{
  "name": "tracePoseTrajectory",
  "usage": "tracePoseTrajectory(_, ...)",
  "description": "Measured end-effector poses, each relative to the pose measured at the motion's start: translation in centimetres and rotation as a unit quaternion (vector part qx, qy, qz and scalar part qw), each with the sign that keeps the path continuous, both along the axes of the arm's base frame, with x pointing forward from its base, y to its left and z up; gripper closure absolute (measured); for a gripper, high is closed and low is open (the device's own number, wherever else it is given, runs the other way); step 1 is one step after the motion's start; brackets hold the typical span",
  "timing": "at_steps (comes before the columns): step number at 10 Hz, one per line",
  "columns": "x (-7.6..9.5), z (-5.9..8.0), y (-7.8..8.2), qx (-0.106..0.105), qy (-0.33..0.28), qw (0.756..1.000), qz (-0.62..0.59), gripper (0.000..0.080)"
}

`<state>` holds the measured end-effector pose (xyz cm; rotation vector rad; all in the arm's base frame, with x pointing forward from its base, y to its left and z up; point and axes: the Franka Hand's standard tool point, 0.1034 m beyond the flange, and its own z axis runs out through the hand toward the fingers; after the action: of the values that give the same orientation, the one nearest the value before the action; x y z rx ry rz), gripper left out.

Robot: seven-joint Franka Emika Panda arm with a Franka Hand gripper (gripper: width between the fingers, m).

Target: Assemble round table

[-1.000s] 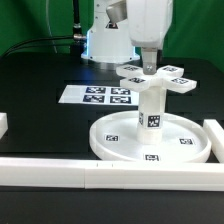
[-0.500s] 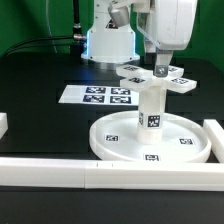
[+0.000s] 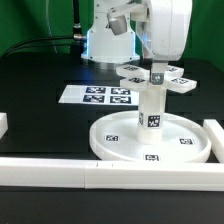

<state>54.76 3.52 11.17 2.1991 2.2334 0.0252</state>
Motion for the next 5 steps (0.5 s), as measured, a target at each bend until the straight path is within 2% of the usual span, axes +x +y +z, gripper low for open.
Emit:
tracePoseTrajectory(1, -0.04, -0.14, 0.00, 0.000, 0.001, 1.000, -0.002, 0.0151)
tracePoseTrajectory(2, -0.08, -0.27, -0.01, 0.000, 0.002, 1.000, -0.002, 0.0273)
tracePoseTrajectory(3, -0.09, -0.33, -0.01, 0.000, 0.003, 1.000, -0.003, 0.0273)
tracePoseTrajectory(4, -0.09, -0.33, -0.01, 0.000, 0.003, 1.000, -0.003, 0.0360)
tracePoseTrajectory(5, -0.09, -0.33, -0.02, 0.000, 0.003, 1.000, -0.003, 0.0359)
